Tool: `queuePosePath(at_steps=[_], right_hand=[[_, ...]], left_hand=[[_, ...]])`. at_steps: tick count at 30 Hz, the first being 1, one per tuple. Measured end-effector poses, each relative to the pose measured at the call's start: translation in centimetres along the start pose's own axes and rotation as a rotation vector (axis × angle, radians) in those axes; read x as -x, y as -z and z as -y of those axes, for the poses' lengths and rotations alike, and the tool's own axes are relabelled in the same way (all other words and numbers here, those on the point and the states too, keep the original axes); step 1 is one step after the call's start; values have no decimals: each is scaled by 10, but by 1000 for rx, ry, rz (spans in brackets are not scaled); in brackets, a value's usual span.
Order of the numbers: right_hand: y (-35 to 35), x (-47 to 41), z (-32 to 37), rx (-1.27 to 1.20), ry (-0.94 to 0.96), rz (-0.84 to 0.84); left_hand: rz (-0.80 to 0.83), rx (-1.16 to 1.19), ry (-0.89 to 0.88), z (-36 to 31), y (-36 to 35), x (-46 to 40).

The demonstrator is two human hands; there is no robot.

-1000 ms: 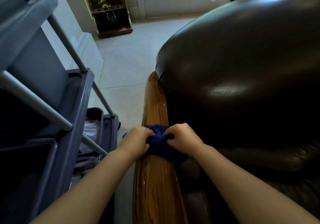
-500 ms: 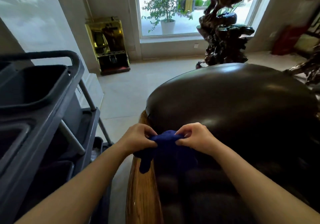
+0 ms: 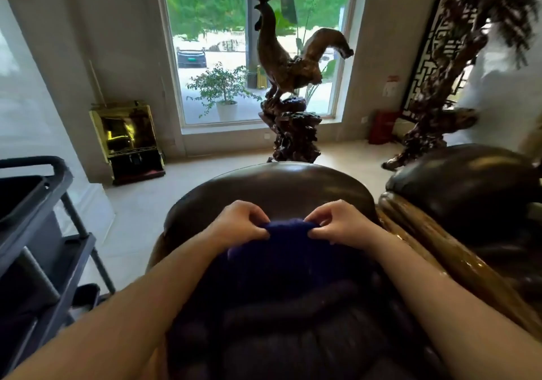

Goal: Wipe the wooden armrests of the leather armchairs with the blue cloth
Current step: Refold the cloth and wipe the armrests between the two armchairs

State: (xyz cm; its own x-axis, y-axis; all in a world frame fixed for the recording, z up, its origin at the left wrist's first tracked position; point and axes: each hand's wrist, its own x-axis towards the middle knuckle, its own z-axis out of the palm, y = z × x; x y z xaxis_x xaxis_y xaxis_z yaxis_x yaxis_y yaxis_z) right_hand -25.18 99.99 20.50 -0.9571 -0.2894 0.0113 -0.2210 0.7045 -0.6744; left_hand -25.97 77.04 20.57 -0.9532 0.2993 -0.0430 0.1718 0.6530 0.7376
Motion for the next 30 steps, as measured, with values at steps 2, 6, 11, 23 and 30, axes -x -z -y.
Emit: queuePosePath(at_steps=[2, 6, 11, 23, 30], right_hand=[[36, 43, -29, 4, 1, -23], [94, 121, -94, -8, -31, -58], [148, 181, -156, -33, -71, -35], [239, 187, -292, -102, -131, 5], [283, 181, -397, -95, -216, 120]], left_hand=[[-6, 32, -8, -43, -45, 6], [18, 85, -8, -115, -136, 14], [73, 91, -11, -184, -208, 9], [88, 110, -2, -248, -326, -92], [166, 95, 41, -276, -414, -154]])
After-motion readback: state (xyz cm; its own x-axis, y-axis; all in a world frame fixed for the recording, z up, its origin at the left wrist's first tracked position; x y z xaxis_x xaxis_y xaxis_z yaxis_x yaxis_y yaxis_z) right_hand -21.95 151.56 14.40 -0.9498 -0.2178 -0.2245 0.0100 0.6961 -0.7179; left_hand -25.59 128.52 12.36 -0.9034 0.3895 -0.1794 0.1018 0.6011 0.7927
